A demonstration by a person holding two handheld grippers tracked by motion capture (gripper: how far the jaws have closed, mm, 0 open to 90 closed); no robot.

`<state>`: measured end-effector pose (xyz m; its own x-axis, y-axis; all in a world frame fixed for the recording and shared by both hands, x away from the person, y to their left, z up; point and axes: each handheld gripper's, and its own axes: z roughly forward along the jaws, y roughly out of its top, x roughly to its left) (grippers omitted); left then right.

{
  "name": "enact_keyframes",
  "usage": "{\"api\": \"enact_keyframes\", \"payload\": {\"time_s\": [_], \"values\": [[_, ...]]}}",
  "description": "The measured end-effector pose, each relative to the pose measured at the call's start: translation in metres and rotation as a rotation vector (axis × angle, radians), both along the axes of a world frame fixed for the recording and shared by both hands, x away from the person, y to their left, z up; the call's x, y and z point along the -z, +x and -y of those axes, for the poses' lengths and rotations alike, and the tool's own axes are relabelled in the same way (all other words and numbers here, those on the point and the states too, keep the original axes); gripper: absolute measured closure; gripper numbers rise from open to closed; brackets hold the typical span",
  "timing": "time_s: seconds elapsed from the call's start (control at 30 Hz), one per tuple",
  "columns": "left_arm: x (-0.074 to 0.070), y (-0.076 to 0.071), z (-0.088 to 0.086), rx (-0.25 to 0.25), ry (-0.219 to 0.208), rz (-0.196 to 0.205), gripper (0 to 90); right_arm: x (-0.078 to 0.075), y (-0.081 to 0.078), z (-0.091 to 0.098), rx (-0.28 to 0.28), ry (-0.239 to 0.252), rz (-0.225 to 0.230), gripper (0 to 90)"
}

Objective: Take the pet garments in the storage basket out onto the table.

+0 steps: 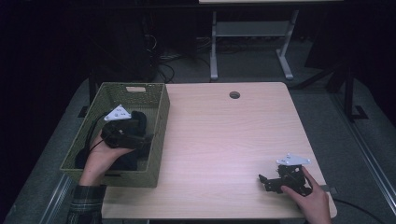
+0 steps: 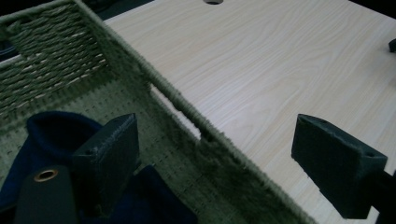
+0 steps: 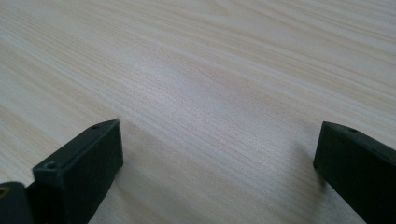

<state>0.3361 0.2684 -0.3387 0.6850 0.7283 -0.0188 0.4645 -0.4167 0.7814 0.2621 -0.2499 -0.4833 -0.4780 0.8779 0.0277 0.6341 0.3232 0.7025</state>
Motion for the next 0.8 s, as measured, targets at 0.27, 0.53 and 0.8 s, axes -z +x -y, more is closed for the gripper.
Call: {"api": "enact_keyframes", "payload": {"time_s": [0.27, 0.53, 0.8], "values": [[0.004, 0.001, -0.016, -0.020, 0.034, -0.024, 14.6, 0.000, 0.000, 0.000, 0.000, 0.000, 0.000, 1.1], [0.010, 0.001, -0.027, -0.043, 0.056, -0.044, 17.4, 0.000, 0.000, 0.000, 0.000, 0.000, 0.000, 1.1], [0.018, 0.003, -0.030, -0.054, 0.097, -0.073, 17.4, 0.000, 0.000, 0.000, 0.001, 0.000, 0.000, 1.1]]}}
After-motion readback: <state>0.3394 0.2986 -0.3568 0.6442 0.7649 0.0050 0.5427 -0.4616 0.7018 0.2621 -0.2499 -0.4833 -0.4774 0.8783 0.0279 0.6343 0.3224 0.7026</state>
